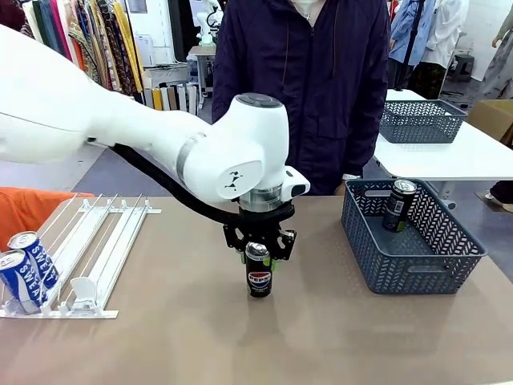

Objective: Retrieve and store the cans from the dispenser.
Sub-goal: Pick up the last remaining can from one row of the Automatic Can Dispenser and place it in the middle of the table.

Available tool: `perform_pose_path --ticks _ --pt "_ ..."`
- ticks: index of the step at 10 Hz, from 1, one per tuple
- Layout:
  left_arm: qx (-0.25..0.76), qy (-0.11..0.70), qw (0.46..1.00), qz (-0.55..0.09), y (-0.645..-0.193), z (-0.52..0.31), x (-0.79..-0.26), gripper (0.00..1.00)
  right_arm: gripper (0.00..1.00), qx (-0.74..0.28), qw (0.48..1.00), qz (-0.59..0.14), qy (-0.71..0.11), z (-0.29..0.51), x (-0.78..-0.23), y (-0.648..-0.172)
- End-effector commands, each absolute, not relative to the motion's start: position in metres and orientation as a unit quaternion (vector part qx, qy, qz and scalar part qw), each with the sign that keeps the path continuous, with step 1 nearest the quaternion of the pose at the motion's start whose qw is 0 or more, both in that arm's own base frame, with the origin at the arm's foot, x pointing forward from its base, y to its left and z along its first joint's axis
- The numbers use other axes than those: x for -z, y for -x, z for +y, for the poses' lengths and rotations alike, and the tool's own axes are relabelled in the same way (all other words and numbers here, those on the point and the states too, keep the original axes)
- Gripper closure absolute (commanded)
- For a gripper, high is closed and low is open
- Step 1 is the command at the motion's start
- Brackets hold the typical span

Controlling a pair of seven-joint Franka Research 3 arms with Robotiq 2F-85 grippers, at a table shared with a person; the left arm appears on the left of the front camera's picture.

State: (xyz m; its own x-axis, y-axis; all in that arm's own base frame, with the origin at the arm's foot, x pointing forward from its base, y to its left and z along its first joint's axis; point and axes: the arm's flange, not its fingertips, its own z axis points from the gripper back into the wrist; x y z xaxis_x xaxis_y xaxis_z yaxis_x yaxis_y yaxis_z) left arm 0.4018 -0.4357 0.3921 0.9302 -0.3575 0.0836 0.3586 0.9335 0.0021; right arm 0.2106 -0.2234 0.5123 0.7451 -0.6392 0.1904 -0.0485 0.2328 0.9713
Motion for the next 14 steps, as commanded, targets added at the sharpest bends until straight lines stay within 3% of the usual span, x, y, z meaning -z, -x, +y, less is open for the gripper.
perform_pose_path --ticks 1,4,5,6,7,10,14 --pt "0.164 0.012 0.986 -0.028 -0.413 -0.444 -0.4 1.0 0.0 0.193 0.72 -0.308 -0.591 -0.223 -0.514 -0.213" --pt "0.159 0.013 0.987 -0.027 -0.413 -0.44 -0.399 1.0 0.0 0.193 0.72 -0.308 -0.591 -0.223 -0.514 -0.213" --pt "0.162 0.011 0.986 -0.023 -0.412 -0.439 -0.398 0.81 0.0 0.193 0.72 -0.308 -0.591 -0.223 -0.514 -0.213" --pt "0.164 0.009 0.986 -0.023 -0.411 -0.439 -0.398 0.24 0.0 0.193 0.72 -0.308 -0.591 -0.223 -0.514 -0.213" --pt "0.167 0.006 0.986 -0.027 -0.41 -0.438 -0.399 0.0 0.0 0.193 0.72 -0.308 -0.591 -0.223 -0.514 -0.213" --pt "0.162 0.023 0.986 -0.02 -0.403 -0.429 -0.414 0.0 0.0 0.193 0.72 -0.308 -0.591 -0.223 -0.514 -0.213" --pt "0.136 0.1 0.983 -0.076 -0.356 -0.319 -0.543 0.0 0.0 0.193 0.72 -0.308 -0.591 -0.223 -0.514 -0.213"
